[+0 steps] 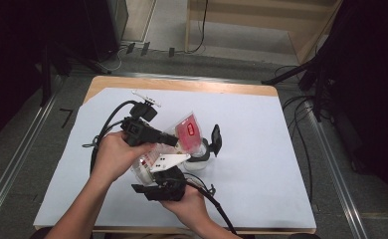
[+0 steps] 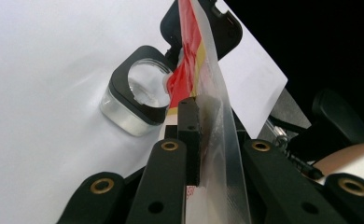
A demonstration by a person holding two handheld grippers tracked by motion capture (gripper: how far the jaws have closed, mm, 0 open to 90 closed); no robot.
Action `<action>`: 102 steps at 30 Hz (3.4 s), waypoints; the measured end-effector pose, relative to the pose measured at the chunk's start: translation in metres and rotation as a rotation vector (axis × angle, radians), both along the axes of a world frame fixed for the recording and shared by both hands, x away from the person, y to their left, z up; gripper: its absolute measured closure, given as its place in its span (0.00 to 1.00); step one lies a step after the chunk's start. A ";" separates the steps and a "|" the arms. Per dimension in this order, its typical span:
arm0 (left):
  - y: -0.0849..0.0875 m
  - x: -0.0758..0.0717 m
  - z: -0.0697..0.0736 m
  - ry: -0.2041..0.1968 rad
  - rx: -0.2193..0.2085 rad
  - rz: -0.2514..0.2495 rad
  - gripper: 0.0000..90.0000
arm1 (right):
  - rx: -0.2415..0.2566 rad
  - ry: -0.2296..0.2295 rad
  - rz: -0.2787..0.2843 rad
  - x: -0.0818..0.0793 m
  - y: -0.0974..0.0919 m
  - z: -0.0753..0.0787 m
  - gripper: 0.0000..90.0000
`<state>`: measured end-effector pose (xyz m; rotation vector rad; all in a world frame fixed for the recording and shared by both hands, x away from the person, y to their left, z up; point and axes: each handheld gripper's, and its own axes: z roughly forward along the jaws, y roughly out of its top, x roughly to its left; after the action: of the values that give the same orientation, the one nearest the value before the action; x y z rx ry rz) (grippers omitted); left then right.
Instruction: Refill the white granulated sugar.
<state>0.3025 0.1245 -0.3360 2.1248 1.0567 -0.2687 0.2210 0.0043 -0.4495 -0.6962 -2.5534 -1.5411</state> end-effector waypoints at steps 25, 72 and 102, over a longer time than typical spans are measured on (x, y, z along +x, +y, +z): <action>-0.002 0.006 0.007 0.015 -0.009 0.022 0.87 | 0.067 0.053 0.015 0.005 -0.005 0.003 0.69; -0.009 0.002 0.010 -0.036 0.033 0.045 0.94 | 0.025 0.017 0.006 0.004 -0.001 0.008 0.68; -0.010 0.001 0.011 -0.046 0.029 0.040 0.92 | 0.034 0.035 0.006 0.003 -0.002 0.010 0.70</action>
<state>0.3034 0.1145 -0.3254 2.1225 1.0815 -0.1858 0.2243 0.0028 -0.4391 -0.7048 -2.4960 -1.5524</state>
